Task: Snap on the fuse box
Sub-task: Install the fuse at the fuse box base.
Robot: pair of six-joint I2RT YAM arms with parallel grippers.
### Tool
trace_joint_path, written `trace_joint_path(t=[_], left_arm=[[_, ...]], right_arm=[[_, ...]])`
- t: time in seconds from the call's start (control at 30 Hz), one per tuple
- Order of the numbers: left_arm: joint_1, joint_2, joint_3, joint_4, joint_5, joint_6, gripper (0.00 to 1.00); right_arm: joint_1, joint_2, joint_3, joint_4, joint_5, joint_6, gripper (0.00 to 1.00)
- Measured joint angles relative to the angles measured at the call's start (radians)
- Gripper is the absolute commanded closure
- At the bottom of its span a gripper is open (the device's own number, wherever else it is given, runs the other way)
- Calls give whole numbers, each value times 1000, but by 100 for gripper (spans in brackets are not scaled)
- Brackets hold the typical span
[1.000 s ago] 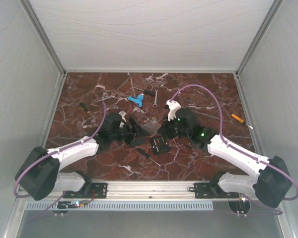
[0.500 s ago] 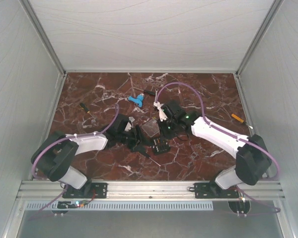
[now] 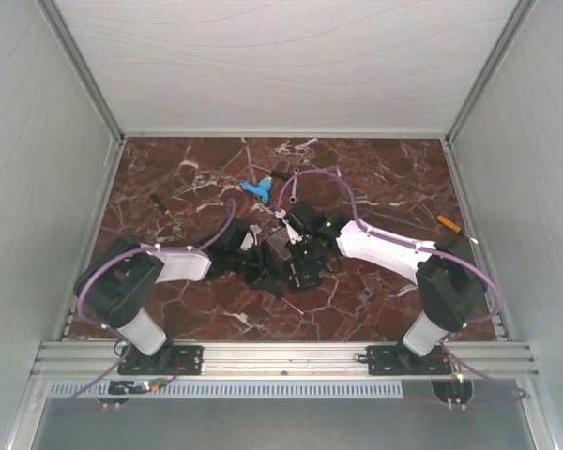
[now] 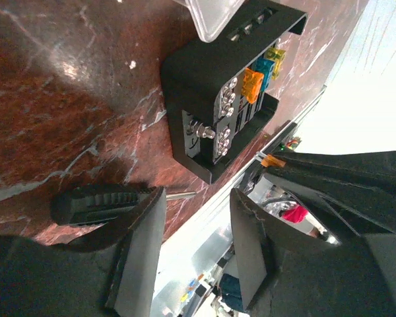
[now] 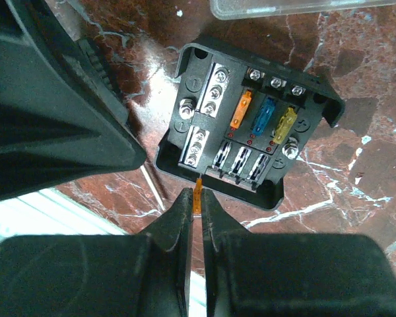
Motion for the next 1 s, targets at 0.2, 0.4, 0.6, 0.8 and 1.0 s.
trace_joint_path(t=[0.2, 0.4, 0.6, 0.8, 1.0], left_arm=[[-27, 14, 0, 16, 8, -1, 57], [-45, 40, 11, 26, 13, -1, 60], [-47, 66, 16, 47, 13, -3, 64], [-48, 91, 16, 59, 12, -8, 67], [-52, 106, 17, 84, 15, -22, 69]], right_arm=[[9, 14, 0, 8, 32, 18, 100], [9, 23, -1, 29, 66, 31, 100], [9, 46, -16, 49, 77, 38, 100], [9, 55, -24, 56, 80, 42, 100], [9, 55, -27, 61, 80, 44, 100]])
